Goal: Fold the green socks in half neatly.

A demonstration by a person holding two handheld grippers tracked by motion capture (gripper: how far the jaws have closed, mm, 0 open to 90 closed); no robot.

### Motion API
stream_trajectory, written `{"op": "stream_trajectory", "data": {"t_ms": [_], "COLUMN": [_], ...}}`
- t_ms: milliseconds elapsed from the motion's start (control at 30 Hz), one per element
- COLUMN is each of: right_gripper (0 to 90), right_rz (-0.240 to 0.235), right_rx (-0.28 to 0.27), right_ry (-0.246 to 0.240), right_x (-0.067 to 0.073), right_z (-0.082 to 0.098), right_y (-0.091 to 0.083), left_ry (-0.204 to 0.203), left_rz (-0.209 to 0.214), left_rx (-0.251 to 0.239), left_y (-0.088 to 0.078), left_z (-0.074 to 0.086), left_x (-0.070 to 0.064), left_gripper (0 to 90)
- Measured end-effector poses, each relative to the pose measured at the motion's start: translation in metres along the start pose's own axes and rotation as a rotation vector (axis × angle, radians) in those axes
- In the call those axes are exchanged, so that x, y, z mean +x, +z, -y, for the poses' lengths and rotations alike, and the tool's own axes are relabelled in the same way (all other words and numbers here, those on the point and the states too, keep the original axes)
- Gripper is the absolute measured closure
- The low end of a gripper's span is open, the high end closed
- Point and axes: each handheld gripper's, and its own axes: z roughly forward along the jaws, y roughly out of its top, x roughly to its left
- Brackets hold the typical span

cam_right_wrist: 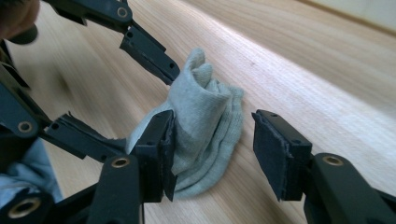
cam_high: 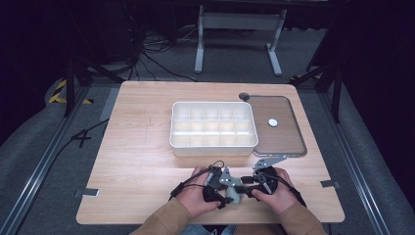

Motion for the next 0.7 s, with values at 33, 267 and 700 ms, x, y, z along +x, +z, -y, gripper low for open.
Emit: {"op": "stream_trajectory", "data": {"t_ms": [33, 267, 700], "right_gripper": [48.6, 49.4, 71.2], "right_rz": [0.000, -0.096, -0.122], "right_rx": [0.000, -0.010, 0.020], "right_ry": [0.000, 0.037, 0.015], "right_x": [0.000, -0.006, -0.001], "right_z": [0.000, -0.001, -0.006], "right_y": [0.000, 0.011, 0.008], "left_ry": [0.001, 0.007, 0.001], "left_rz": [0.000, 0.004, 0.003], "left_rx": [0.002, 0.008, 0.011], "left_y": [0.000, 0.000, -0.006], "left_z": [0.000, 0.001, 0.004], "left_x": [0.000, 0.000, 0.003], "left_gripper": [40.1, 42.3, 45.2]}}
